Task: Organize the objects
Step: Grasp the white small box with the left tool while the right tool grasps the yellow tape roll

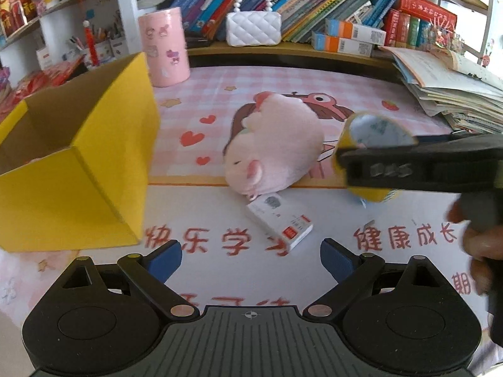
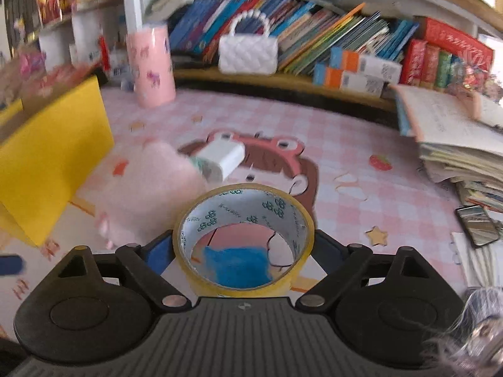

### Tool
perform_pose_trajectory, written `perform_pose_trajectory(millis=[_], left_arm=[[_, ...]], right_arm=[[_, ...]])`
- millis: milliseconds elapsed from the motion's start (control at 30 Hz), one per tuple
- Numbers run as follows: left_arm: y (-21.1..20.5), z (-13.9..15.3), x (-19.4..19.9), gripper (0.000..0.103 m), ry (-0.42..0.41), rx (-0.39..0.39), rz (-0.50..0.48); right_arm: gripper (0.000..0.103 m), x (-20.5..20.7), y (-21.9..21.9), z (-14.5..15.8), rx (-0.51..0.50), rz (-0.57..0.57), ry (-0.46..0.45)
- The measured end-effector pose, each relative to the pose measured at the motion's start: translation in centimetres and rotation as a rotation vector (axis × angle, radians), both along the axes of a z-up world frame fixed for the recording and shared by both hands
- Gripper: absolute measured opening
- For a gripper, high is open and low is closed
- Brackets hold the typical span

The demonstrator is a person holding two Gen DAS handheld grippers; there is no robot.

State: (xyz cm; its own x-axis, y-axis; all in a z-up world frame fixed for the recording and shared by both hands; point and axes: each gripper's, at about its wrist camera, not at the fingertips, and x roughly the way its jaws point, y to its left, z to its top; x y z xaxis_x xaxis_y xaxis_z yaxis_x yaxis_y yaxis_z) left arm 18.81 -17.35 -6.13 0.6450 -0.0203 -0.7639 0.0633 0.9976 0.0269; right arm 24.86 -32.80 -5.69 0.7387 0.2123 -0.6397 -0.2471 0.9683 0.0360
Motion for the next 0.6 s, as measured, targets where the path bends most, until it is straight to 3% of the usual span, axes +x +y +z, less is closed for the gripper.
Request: perform_pose_trajectory(millis=[200, 600], left_arm=[[-1.0, -1.3, 2.5, 0.094, 0.013, -0.008, -0.004], [-1.8, -3.0, 4.1, 0.056, -0.010, -0.014, -0.124]], right_arm=[[0.090, -2.8, -2.5, 2.5, 0.037, -0.095, -0.043], [0.090, -6.8, -4.4, 3.0, 0.002, -0.136, -0.051]])
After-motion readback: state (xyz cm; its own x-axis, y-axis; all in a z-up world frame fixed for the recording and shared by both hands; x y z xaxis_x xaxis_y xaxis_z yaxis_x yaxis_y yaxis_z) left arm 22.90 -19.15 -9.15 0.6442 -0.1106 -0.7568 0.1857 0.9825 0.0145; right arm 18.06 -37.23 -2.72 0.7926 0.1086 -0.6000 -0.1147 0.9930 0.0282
